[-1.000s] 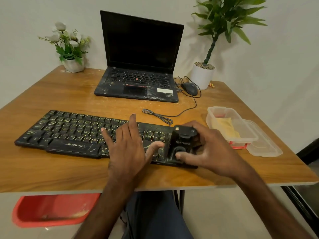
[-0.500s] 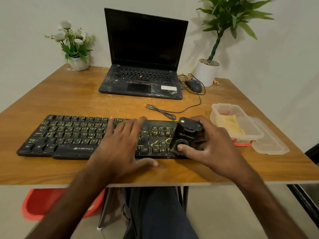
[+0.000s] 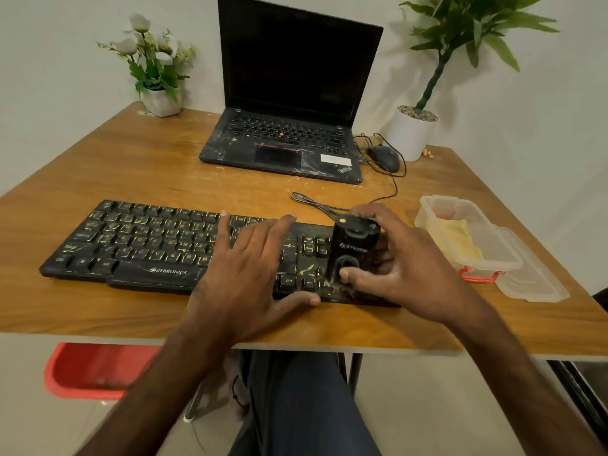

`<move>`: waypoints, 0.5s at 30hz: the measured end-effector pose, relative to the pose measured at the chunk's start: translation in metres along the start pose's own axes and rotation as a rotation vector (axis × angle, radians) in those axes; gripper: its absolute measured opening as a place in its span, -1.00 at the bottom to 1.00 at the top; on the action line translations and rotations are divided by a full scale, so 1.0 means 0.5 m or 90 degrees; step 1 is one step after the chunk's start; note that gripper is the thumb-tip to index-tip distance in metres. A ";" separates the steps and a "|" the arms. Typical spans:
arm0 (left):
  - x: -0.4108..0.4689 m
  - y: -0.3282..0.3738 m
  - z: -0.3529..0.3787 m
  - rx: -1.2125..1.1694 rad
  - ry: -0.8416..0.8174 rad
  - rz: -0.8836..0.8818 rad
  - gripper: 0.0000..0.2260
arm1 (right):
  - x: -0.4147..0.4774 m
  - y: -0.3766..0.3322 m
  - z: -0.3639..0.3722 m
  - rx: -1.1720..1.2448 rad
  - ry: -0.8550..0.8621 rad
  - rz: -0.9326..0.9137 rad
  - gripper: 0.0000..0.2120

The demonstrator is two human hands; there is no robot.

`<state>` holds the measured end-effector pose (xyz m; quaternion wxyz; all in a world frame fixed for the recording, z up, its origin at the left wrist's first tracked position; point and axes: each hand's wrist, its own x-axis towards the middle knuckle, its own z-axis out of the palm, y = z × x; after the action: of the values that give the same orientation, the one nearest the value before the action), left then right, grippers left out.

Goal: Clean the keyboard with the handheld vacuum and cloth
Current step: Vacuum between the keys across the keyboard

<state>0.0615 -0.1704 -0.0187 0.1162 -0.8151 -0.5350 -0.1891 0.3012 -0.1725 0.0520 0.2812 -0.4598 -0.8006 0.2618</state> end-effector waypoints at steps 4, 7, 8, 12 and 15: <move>-0.001 -0.002 0.002 -0.008 -0.019 0.006 -0.05 | 0.030 0.008 0.001 -0.055 0.070 -0.016 -0.31; -0.003 -0.007 0.006 -0.022 -0.014 0.005 -0.07 | 0.002 -0.008 0.009 -0.040 0.004 -0.060 -0.32; -0.003 -0.006 0.007 -0.024 -0.009 0.008 -0.08 | -0.009 -0.016 0.010 -0.035 -0.016 -0.079 -0.33; -0.004 -0.008 0.007 -0.035 -0.015 0.012 -0.07 | -0.006 -0.009 -0.004 -0.023 -0.016 -0.081 -0.36; -0.004 -0.009 0.007 -0.033 -0.025 0.011 -0.05 | 0.008 0.003 -0.008 -0.112 0.050 -0.069 -0.35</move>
<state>0.0575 -0.1688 -0.0229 0.0860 -0.8259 -0.5253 -0.1856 0.3031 -0.1676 0.0549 0.2848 -0.4487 -0.8326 0.1564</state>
